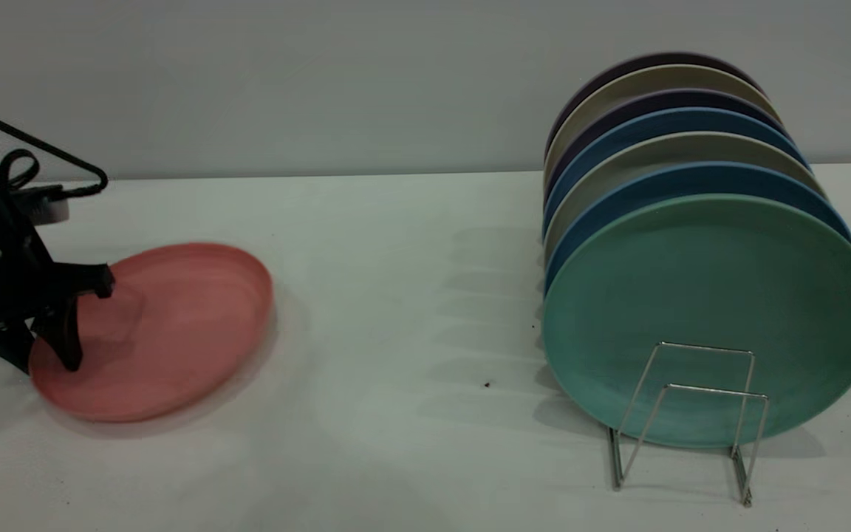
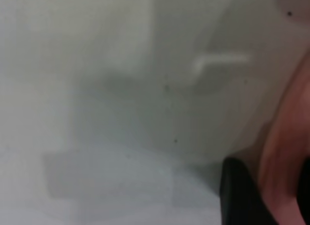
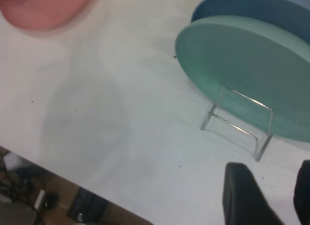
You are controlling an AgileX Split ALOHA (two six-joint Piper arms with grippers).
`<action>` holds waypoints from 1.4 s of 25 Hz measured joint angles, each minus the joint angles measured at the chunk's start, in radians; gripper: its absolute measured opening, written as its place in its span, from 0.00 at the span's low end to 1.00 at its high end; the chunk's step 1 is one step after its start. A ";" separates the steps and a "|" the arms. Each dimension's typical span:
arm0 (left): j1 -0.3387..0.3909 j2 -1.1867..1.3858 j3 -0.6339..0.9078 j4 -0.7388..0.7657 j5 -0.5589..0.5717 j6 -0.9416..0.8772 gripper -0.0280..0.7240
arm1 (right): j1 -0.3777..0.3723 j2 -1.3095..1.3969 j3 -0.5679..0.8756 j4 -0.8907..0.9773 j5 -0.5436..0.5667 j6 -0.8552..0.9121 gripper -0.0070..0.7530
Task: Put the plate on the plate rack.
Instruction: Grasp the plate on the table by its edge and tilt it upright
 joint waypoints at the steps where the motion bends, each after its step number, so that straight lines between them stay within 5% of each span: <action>1: 0.000 0.002 -0.002 0.000 0.000 0.004 0.47 | 0.000 0.000 0.000 0.000 -0.001 0.000 0.37; 6: 0.000 0.006 -0.005 0.000 -0.015 0.011 0.44 | 0.000 0.000 0.000 0.007 -0.006 0.000 0.37; 13: 0.000 0.001 -0.006 -0.005 -0.070 0.050 0.15 | 0.000 0.000 0.000 0.011 -0.006 0.000 0.37; 26: -0.015 -0.060 -0.005 -0.025 -0.084 0.348 0.11 | 0.000 0.000 0.000 0.053 0.014 -0.078 0.37; 35: -0.123 -0.197 -0.004 -0.010 0.008 0.596 0.07 | 0.000 0.068 -0.010 0.271 0.079 -0.326 0.37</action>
